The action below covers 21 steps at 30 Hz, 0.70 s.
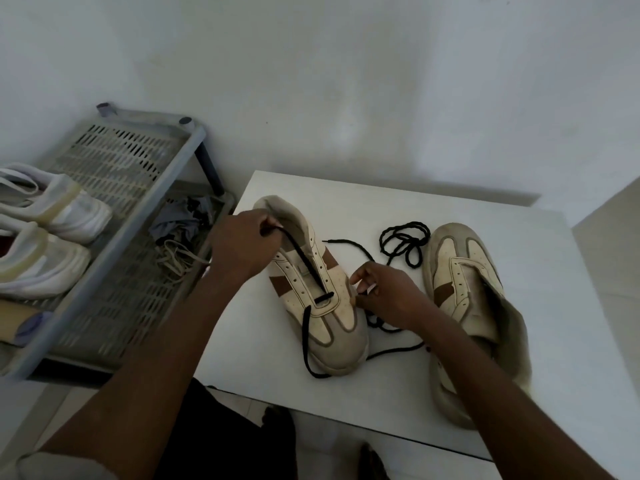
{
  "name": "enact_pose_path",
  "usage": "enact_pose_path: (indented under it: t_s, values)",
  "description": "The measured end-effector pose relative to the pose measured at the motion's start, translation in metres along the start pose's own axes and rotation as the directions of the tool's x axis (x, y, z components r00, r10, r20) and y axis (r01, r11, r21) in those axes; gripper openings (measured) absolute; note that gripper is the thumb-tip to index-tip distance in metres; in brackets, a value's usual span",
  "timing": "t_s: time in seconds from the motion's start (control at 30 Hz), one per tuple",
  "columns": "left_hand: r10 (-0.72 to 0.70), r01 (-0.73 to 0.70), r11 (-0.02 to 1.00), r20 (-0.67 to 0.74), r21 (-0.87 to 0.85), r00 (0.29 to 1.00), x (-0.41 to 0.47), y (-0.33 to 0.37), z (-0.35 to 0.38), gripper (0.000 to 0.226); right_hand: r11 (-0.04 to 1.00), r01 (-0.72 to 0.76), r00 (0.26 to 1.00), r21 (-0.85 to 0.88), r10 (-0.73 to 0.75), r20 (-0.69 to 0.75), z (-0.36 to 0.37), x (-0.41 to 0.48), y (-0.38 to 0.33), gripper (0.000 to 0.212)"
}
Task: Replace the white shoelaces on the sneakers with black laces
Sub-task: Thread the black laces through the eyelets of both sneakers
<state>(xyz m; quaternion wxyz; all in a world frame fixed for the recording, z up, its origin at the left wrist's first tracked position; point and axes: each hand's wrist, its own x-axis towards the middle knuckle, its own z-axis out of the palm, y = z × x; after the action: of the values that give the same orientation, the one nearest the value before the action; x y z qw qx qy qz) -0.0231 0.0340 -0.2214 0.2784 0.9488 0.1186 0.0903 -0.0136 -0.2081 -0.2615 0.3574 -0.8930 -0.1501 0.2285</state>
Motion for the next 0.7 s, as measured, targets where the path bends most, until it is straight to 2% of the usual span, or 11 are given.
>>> enact_pose_path:
  t_s: [0.07, 0.13, 0.27, 0.33, 0.4, 0.47, 0.57, 0.6, 0.63, 0.67, 0.7]
  values:
    - [-0.019, 0.023, 0.97, 0.019, -0.24, 1.0, -0.006, 0.015, 0.0, 0.023, 0.999, -0.011, 1.0, -0.05, 0.011, 0.003, 0.001, -0.004, -0.001, 0.025]
    - [-0.043, 0.067, 0.882, 0.061, -0.467, 0.997, -0.01, 0.029, -0.003, 0.016, 0.992, -0.047, 0.999, -0.113, 0.045, -0.016, 0.001, -0.012, 0.0, 0.032]
    - [-0.084, 0.127, 0.692, 0.095, -0.711, 0.992, -0.025, 0.047, -0.012, 0.023, 0.962, -0.119, 0.993, -0.246, 0.114, -0.032, 0.008, -0.039, 0.01, 0.027]
    - [-0.092, 0.147, 0.607, 0.115, -0.781, 0.989, -0.033, 0.051, -0.018, 0.024, 0.94, -0.146, 0.987, -0.31, 0.16, 0.019, 0.019, -0.054, 0.011, 0.032]
    - [-0.103, 0.155, 0.572, 0.117, -0.805, 0.988, -0.037, 0.049, -0.017, 0.025, 0.915, -0.146, 0.987, -0.377, 0.162, 0.01, 0.033, -0.063, 0.014, 0.038]
    - [-0.122, 0.169, 0.558, 0.121, -0.812, 0.985, -0.043, 0.046, -0.017, 0.027, 0.898, -0.155, 0.988, -0.412, 0.146, -0.054, 0.043, -0.071, 0.013, 0.025]
    - [-0.132, 0.18, 0.57, 0.127, -0.802, 0.983, -0.051, 0.042, -0.015, 0.026, 0.82, -0.16, 0.986, -0.55, 0.162, -0.047, 0.042, -0.077, 0.009, 0.021]
    - [-0.124, 0.175, 0.57, 0.126, -0.803, 0.984, -0.055, 0.041, -0.016, 0.025, 0.826, -0.166, 0.984, -0.538, 0.178, -0.031, 0.037, -0.08, 0.005, 0.017]
    - [-0.112, 0.163, 0.565, 0.12, -0.809, 0.986, -0.057, 0.04, -0.017, 0.024, 0.871, -0.186, 0.977, -0.456, 0.212, 0.006, 0.029, -0.083, -0.002, 0.011]
    - [-0.1, 0.149, 0.562, 0.112, -0.814, 0.989, -0.058, 0.04, -0.018, 0.023, 0.933, -0.203, 0.97, -0.297, 0.232, 0.066, 0.018, -0.085, -0.01, 0.004]
    - [-0.086, 0.135, 0.562, 0.104, -0.816, 0.991, -0.059, 0.04, -0.02, 0.022, 0.967, -0.228, 0.961, -0.114, 0.242, 0.136, 0.006, -0.09, -0.022, 0.007]
